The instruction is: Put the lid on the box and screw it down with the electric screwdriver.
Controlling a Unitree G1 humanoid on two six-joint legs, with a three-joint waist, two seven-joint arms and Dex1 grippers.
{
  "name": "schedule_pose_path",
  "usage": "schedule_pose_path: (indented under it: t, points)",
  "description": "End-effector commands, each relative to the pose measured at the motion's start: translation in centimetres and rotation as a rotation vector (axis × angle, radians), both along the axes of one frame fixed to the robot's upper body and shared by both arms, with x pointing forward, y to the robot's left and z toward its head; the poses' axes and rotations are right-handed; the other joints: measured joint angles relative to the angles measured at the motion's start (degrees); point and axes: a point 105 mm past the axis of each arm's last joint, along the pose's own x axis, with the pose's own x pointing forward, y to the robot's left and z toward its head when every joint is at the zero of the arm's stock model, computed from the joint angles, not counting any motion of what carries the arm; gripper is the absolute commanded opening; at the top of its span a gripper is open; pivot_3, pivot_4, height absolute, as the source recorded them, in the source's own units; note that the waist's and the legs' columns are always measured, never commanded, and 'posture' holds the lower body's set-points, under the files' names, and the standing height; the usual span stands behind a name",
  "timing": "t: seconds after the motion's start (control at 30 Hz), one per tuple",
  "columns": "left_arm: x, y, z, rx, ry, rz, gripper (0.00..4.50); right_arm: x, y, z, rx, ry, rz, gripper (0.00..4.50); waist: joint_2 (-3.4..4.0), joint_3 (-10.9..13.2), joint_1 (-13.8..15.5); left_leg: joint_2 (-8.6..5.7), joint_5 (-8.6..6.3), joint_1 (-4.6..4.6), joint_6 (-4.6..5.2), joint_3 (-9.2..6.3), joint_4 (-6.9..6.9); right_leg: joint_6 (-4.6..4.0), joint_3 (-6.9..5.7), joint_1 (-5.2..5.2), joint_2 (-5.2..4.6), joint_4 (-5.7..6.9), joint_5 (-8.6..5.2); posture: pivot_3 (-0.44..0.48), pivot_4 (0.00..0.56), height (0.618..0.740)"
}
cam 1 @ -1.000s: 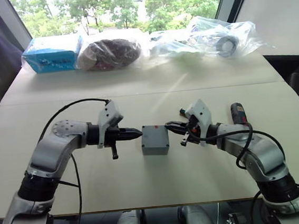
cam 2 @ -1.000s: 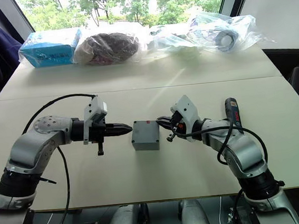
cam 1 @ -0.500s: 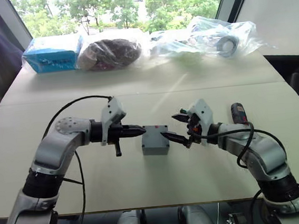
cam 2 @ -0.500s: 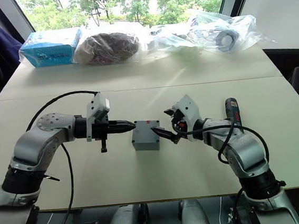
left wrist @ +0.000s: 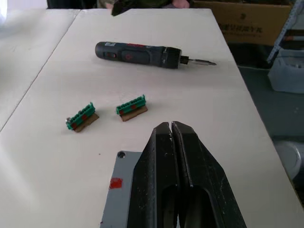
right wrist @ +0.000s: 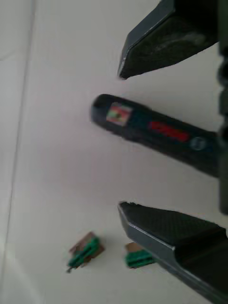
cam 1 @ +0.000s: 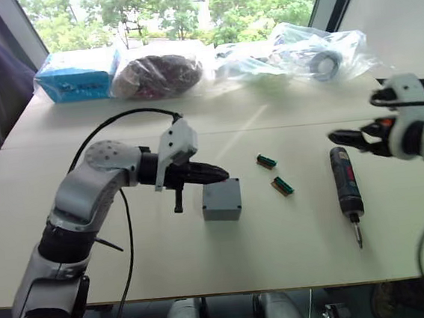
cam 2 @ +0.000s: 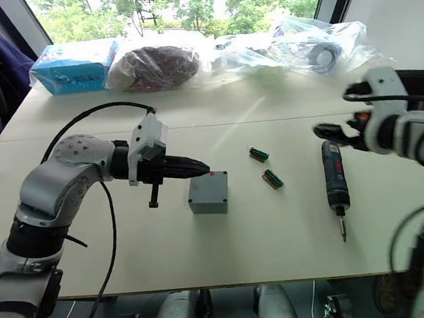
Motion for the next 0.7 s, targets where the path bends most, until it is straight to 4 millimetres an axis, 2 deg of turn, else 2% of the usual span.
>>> schedule_pose_path:
  t: [0.03,0.2,0.7]
  points:
    - [-0.3,-0.4,0.6,0.016,-0.057,-0.059,0.0,-2.0,0.4,-0.4,0.06,0.134,0.074,4.39,0.0,0.0,-0.66,0.0,-0.01,0.06,0.02,0.05,0.0,0.0,0.1,0.0,0.0,0.02,0.0,0.0,0.15,0.74]
    - [0.2,-1.0,0.2,-0.001,-0.059,-0.05,0.0,-2.7,1.1,-2.8,0.141,0.265,0.089,4.39,0.0,0.0,-1.47,0.1,-0.02,0.31,0.03,0.11,0.0,0.0,0.22,0.14,0.07,0.08,0.0,0.0,0.15,0.74]
    - [-1.1,-0.7,-0.5,-0.01,-0.026,-0.029,0.0,0.0,1.9,-6.4,0.142,0.385,0.007,4.39,0.0,0.0,-1.13,0.18,-0.02,0.28,0.03,0.17,0.01,0.0,0.29,0.11,0.07,0.06,0.0,0.0,0.15,0.74]
